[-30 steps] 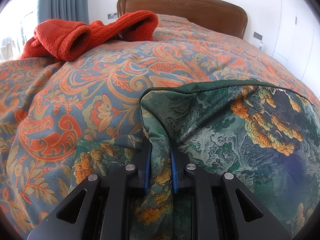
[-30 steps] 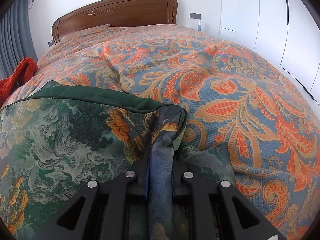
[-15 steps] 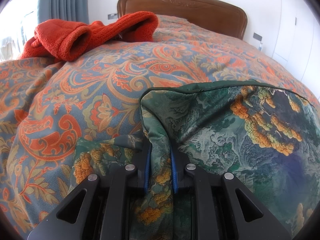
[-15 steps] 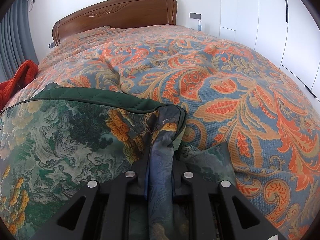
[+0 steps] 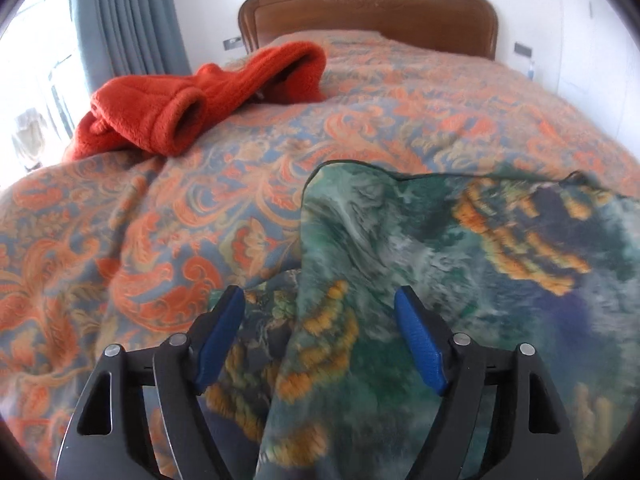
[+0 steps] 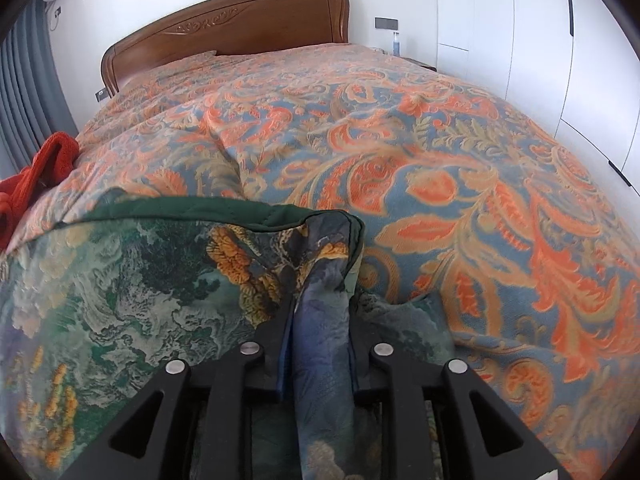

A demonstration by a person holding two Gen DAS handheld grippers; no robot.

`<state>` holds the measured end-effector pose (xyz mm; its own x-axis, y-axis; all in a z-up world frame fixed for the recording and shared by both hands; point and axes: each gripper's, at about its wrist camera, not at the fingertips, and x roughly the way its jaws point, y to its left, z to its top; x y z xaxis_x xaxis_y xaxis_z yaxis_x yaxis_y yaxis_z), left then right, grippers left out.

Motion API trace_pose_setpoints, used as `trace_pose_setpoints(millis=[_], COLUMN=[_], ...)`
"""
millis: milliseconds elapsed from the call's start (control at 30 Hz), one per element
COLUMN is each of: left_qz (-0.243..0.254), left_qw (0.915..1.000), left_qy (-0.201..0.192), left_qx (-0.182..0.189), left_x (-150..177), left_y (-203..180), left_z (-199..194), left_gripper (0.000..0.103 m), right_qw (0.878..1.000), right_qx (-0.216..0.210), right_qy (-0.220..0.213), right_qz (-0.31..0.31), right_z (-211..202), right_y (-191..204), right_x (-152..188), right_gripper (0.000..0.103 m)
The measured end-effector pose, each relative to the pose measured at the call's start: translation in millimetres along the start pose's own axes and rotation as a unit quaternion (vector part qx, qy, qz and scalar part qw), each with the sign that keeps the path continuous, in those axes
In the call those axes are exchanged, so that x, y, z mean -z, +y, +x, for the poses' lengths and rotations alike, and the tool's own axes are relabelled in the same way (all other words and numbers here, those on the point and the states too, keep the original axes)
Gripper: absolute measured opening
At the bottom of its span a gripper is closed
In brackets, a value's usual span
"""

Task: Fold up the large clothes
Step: 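Open both grippers and release the folded jacket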

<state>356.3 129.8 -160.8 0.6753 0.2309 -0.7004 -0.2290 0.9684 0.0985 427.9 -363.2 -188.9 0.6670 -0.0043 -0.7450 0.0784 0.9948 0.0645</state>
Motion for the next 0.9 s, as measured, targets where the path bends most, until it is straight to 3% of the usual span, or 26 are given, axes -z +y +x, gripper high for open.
trace_pose_setpoints(millis=[67, 100, 200, 267, 400, 500, 533, 600, 700, 900], left_qz=[-0.004, -0.003, 0.008, 0.032, 0.105, 0.141, 0.146, 0.151, 0.120, 0.087], left_qw=[0.9997, 0.9993, 0.9967, 0.9908, 0.9698, 0.9570, 0.9561, 0.9623, 0.9697, 0.9779], left_qy=[-0.016, -0.024, -0.048, -0.058, -0.029, -0.005, 0.000, 0.009, 0.056, 0.078], left_qx=[0.018, 0.027, 0.065, 0.118, 0.218, 0.254, 0.254, 0.226, 0.205, 0.173], left_x=[-1.6, -1.1, 5.9, 11.0, 23.9, 28.5, 27.1, 24.0, 6.8, -35.7], left_y=[0.8, -0.7, -10.2, -34.9, -99.6, -144.0, -151.7, -169.0, -182.8, -202.8], left_z=[-25.1, -36.2, -71.9, -96.2, -116.5, -111.8, -107.2, -89.1, -40.2, 18.1], left_gripper=[0.080, 0.082, 0.086, 0.090, 0.092, 0.092, 0.092, 0.092, 0.095, 0.100], right_qw=[1.000, 0.999, 0.995, 0.995, 0.994, 0.991, 0.990, 0.990, 0.990, 0.991], right_qx=[-0.013, -0.024, -0.037, -0.044, -0.064, -0.089, -0.093, -0.098, -0.098, -0.107], right_qy=[-0.015, -0.034, -0.073, -0.084, -0.091, -0.096, -0.098, -0.100, -0.095, -0.079], right_qz=[0.021, 0.034, 0.051, 0.040, -0.003, -0.026, -0.029, -0.029, -0.020, 0.017], right_z=[-21.0, -36.5, -73.6, -96.4, -133.8, -155.5, -161.1, -169.8, -174.3, -167.9], right_y=[-9.4, -15.9, -27.5, -28.4, -13.9, 0.9, 3.5, 4.8, 0.7, -14.8], right_x=[-7.7, -9.9, -8.5, -1.7, 32.5, 63.1, 73.2, 90.7, 115.3, 148.8], right_gripper=[0.061, 0.065, 0.069, 0.069, 0.069, 0.069, 0.069, 0.069, 0.069, 0.069])
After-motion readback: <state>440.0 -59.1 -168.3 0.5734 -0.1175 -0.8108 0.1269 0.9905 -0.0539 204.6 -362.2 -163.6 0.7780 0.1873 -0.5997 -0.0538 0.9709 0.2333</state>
